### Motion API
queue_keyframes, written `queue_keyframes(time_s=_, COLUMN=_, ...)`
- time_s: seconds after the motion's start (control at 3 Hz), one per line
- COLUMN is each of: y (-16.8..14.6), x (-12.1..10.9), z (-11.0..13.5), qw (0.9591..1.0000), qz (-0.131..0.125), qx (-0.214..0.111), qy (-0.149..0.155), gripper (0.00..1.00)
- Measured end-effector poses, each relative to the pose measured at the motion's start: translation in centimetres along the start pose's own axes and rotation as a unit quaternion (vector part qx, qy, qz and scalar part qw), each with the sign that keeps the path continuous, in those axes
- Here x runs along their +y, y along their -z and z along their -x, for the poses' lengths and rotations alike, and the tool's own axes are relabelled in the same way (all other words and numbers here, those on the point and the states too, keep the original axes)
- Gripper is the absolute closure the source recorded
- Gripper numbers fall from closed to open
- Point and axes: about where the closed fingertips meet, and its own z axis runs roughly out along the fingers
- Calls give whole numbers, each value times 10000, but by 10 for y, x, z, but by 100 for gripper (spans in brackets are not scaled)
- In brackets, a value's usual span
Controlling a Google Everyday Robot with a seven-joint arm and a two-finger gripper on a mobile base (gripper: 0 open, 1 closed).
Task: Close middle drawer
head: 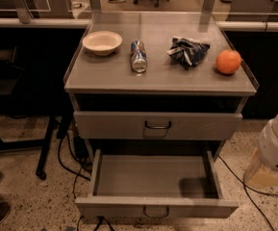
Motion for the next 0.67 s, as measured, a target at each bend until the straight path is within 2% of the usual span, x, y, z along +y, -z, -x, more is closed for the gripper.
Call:
queue_keyframes(time_s=0.33, y=-66, x=7, z=-8, qw=9991, qz=353, qx=222, qy=-70, gripper=100)
queue_keyframes(time_s=0.67, y=-131, x=10, z=-15, qw=9963, qz=674, qx=486, qy=-209, gripper=100)
